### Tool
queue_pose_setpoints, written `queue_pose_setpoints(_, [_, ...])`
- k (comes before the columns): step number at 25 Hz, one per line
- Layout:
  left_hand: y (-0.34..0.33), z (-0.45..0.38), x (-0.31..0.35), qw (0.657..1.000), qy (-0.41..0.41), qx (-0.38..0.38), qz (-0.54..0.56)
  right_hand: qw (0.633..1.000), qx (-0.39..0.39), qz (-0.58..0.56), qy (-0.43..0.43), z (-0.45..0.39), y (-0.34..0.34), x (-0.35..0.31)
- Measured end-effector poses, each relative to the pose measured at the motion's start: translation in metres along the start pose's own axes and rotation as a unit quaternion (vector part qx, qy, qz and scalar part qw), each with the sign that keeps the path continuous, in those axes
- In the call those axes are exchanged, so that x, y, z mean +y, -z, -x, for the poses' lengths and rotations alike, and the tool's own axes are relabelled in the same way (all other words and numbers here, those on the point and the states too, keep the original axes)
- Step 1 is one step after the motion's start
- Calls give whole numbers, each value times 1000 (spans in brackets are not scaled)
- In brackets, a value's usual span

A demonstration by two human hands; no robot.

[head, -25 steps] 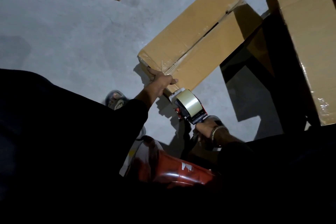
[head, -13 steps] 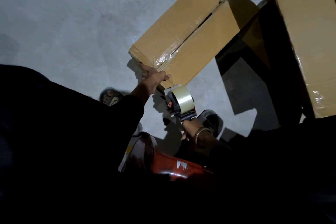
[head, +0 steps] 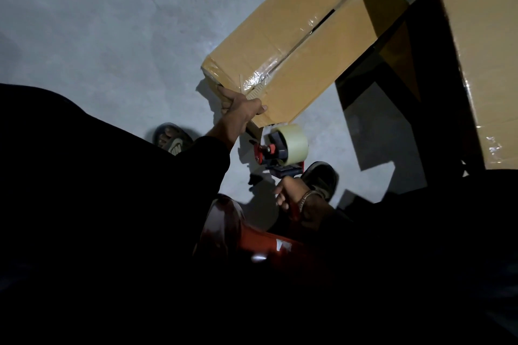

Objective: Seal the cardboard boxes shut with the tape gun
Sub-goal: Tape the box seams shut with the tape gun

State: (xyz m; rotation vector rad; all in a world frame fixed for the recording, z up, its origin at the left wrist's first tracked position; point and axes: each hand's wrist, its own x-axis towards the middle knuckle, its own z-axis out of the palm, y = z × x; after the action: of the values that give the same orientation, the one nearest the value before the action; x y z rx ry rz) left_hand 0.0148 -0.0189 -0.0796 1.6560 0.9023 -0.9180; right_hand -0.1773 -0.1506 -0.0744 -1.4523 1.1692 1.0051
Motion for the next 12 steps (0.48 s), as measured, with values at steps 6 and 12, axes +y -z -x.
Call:
queue_pose_setpoints(6, [-5, -15, 0, 995, -40, 78, -43, 998, 42, 14, -42, -22, 0, 30])
queue_pose_setpoints(12, [-5, -28, -1, 996, -44, 75, -35, 989, 119, -67, -61, -29, 10, 11])
